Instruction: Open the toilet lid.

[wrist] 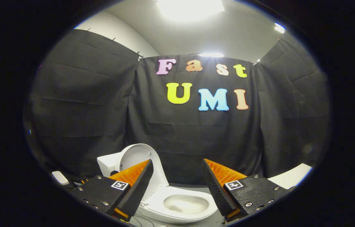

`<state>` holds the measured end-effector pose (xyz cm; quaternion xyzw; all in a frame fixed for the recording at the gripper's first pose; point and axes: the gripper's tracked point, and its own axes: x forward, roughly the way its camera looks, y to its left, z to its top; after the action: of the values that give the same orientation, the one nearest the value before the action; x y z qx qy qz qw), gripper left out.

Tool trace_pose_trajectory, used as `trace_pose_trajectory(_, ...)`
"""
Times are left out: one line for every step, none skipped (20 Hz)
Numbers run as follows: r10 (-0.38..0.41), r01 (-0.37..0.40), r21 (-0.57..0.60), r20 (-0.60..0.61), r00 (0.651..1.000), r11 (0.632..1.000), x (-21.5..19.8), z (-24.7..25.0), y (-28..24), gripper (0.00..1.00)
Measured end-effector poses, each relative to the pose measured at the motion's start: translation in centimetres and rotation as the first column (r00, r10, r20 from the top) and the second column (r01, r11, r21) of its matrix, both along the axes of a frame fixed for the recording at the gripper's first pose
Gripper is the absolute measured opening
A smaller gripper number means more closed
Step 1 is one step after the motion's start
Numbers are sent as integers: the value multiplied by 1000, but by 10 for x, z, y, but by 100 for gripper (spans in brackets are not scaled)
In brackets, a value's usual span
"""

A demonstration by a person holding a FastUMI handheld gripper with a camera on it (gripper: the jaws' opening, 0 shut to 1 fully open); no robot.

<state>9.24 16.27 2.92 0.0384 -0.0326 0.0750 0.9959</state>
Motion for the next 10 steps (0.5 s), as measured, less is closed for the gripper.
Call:
trace_pose_trajectory(-9,9,11,-8,1000,1000,0,-2,-9,95)
trace_pose_trajectory(-25,25,25,-15,1000,999,0,-5,-19,95)
trace_pose_trajectory(-35,35,40,-20,999,999,-1,-6,-26,95)
trace_pose_trajectory(-35,36,48,-19,999,998,-3,-6,-28,95)
trace_pose_trajectory(-39,40,47,-22,999,998,-4,-6,-31,95)
trace_pose_trajectory(-40,41,43,-27,999,998,-5,-9,-36,95)
trace_pose_trajectory(-39,40,41,-29,999,998,-6,-11,-40,95)
trace_pose_trajectory(-41,42,46,-30,999,998,-8,-12,-46,95)
trace_pose_trajectory(-41,43,57,-29,999,997,-8,-12,-51,95)
trace_pose_trajectory(-41,43,72,-31,999,996,-8,-13,-56,95)
